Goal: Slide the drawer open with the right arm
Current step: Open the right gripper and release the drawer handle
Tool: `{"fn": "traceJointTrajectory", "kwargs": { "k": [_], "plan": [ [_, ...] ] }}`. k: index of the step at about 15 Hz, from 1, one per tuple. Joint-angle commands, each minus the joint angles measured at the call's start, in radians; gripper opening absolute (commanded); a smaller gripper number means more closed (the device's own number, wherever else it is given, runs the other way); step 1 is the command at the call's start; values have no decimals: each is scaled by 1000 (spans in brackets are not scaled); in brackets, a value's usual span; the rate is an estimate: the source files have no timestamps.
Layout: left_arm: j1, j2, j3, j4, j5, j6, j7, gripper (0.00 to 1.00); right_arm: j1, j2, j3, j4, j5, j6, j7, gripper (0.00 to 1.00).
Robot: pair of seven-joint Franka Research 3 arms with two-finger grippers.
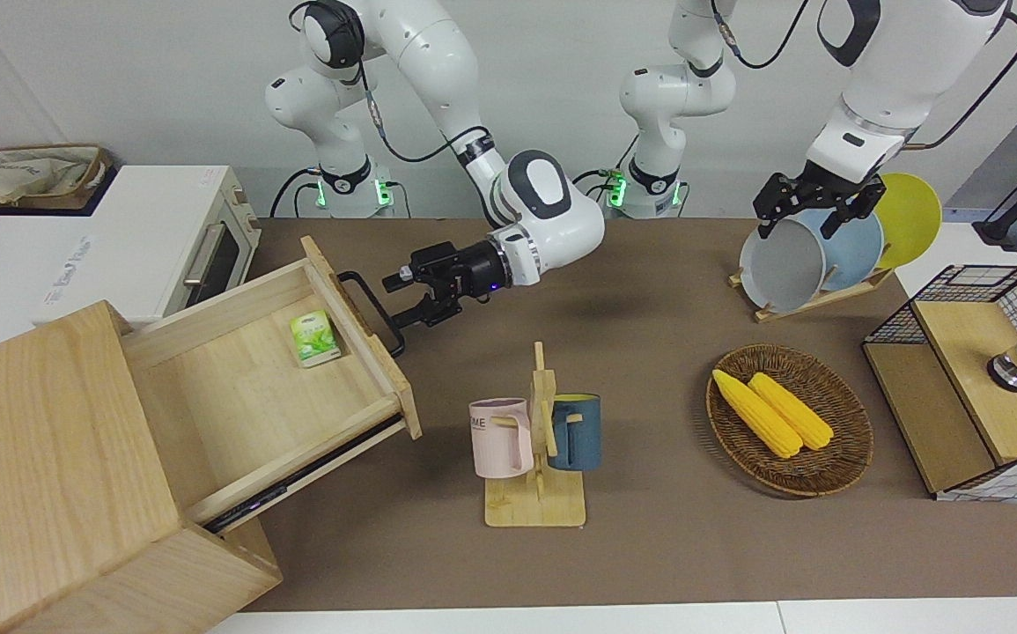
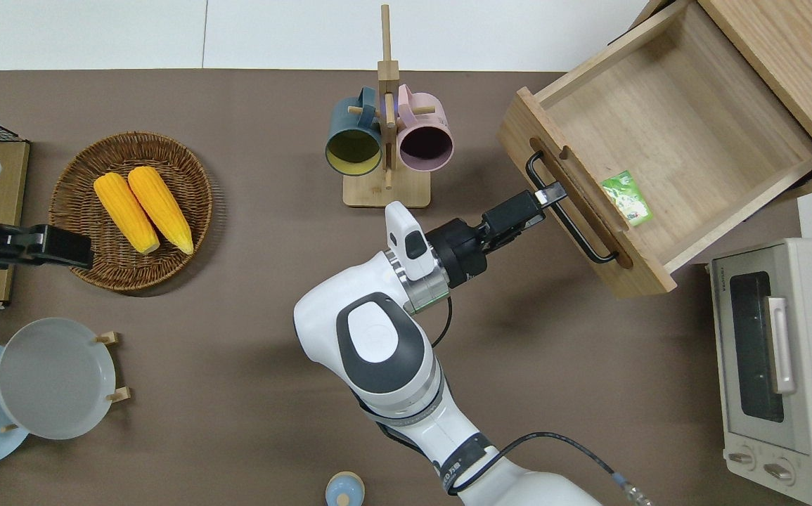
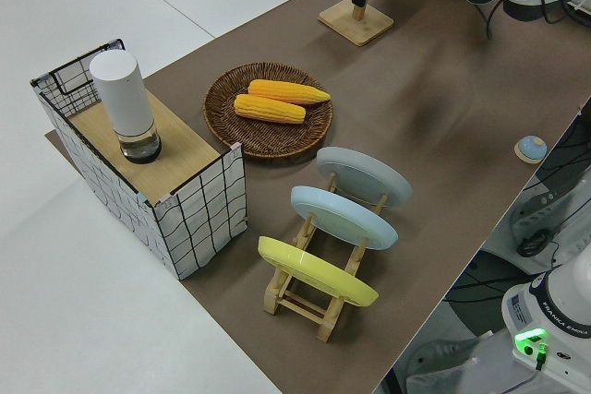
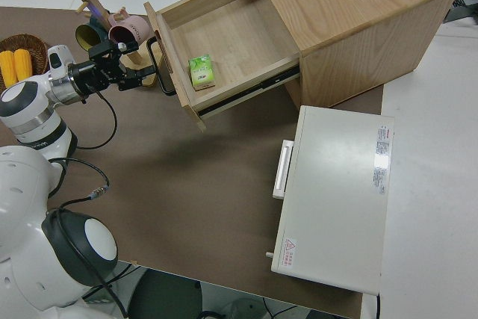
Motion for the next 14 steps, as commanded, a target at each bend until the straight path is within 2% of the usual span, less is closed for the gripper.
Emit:
{"fn": "traceJointTrajectory", "kwargs": {
  "k": [1, 2, 5, 10, 11, 14],
  "plan": [
    [5, 11, -7, 24, 17, -20, 10, 993, 2, 13, 3, 72, 114, -4, 74, 983],
    [5, 11, -7, 24, 17, -20, 10, 993, 4, 11, 4, 90, 138, 1, 82, 983],
    [5, 11, -7, 26, 17, -20, 10, 993, -3, 10, 43, 138, 194, 16, 90, 983],
    [5, 11, -7, 24, 17, -20, 10, 993, 2, -6, 49, 221, 314, 27, 148, 983],
    [5, 11, -7, 24, 17, -20, 10, 993, -9, -20, 72, 245, 361, 27, 151, 983],
    [5, 11, -7, 26, 17, -20, 10, 993, -36, -81, 78, 256, 495, 69, 188, 983]
  ]
}}
